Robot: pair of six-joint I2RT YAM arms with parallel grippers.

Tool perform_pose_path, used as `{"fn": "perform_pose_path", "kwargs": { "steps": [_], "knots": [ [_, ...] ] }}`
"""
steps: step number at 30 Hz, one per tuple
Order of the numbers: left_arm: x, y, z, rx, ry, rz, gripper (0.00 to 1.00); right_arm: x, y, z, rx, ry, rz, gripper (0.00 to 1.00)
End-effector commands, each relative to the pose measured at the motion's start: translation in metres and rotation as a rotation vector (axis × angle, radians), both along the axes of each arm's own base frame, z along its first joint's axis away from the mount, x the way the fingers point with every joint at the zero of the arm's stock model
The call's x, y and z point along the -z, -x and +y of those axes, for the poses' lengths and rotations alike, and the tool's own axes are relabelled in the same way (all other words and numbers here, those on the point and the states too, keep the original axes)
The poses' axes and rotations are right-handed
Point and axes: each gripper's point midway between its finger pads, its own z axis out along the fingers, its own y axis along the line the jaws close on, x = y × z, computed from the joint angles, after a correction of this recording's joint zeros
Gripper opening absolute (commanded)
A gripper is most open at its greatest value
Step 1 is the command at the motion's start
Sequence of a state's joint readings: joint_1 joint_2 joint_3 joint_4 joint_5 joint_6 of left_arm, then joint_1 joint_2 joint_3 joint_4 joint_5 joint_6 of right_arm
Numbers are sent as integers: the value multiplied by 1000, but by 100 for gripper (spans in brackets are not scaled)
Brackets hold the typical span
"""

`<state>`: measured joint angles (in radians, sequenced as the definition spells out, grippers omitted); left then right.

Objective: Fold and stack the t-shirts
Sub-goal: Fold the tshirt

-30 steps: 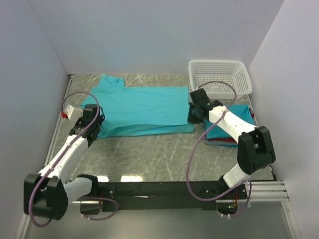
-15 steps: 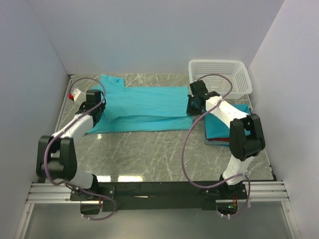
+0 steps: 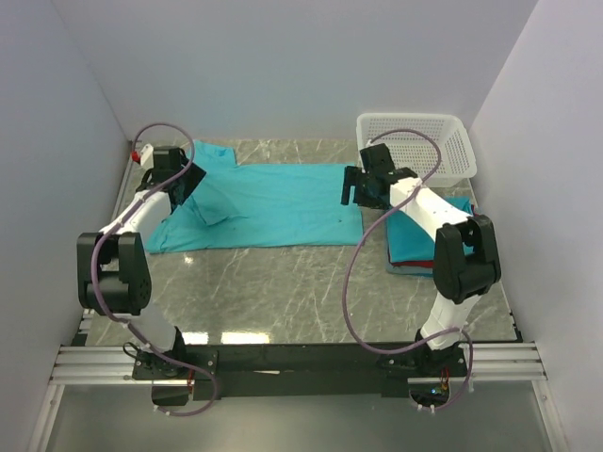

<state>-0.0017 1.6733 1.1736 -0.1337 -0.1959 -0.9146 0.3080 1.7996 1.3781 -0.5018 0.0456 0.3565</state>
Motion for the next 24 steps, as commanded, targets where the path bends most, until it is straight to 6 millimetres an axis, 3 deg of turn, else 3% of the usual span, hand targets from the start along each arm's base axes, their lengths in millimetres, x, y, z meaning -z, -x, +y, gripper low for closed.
{"fn": "perform_pose_path", "kwargs": {
  "steps": [1,2,4,5,10,13,19,24],
  "knots": [
    [-7,22,-20,114,35,18,71,-23,12,26,-101,-24,-74,89],
    [6,32,-23,128,44,48,72,-21,16,29,-110,-20,-70,89],
    [7,47,-32,165,80,53,76,-10,28,38,-138,-14,-50,89],
    [23,60,-34,175,87,88,85,-4,33,40,-144,-16,-40,90],
    [48,89,-39,194,109,135,87,9,42,45,-156,-32,-21,90],
    [61,92,-41,196,127,148,87,13,46,44,-155,-34,-17,90],
    [62,69,-41,172,143,100,78,17,51,37,-133,-15,-16,90],
    [79,61,-36,152,132,156,59,22,54,33,-125,-4,-1,90]
  ]
}}
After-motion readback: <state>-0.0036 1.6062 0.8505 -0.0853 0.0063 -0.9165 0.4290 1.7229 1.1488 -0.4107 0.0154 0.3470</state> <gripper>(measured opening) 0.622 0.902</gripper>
